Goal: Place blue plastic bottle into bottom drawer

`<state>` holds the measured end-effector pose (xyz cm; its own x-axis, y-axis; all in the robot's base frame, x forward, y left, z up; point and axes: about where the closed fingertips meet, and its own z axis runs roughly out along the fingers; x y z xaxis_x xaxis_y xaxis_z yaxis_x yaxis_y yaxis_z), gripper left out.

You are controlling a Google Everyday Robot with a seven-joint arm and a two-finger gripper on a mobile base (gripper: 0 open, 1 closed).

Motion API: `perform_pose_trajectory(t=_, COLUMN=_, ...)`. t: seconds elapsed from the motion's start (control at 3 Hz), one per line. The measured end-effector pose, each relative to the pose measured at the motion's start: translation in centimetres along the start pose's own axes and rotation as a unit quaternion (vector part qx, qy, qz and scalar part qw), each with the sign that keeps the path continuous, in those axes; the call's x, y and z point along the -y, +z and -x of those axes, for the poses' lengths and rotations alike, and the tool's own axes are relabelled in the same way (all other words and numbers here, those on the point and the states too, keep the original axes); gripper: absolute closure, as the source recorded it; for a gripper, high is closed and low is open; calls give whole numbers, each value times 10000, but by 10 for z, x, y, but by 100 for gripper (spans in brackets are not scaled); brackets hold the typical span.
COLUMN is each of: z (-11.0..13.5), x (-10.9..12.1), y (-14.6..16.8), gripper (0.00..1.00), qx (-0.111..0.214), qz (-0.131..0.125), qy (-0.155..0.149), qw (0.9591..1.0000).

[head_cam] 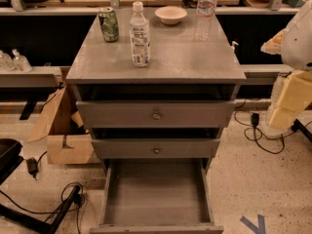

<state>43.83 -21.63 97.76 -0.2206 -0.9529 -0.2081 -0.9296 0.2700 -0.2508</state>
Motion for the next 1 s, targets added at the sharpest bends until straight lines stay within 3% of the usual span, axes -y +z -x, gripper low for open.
perform_pose_trajectory(t=0.33, z=0, x=0, y=0, gripper=0, qx=0, qz=0, qy=0, qw=10000)
perform_pose_trajectory(t=0.67, z=14, x=14, y=7, gripper=0, qx=207, qz=43, qy=-103, qw=9997)
perform_pose_trajectory(t=1.0, z=50, x=48, y=22, gripper=0, qx=804, qz=91, qy=-345, qw=9961)
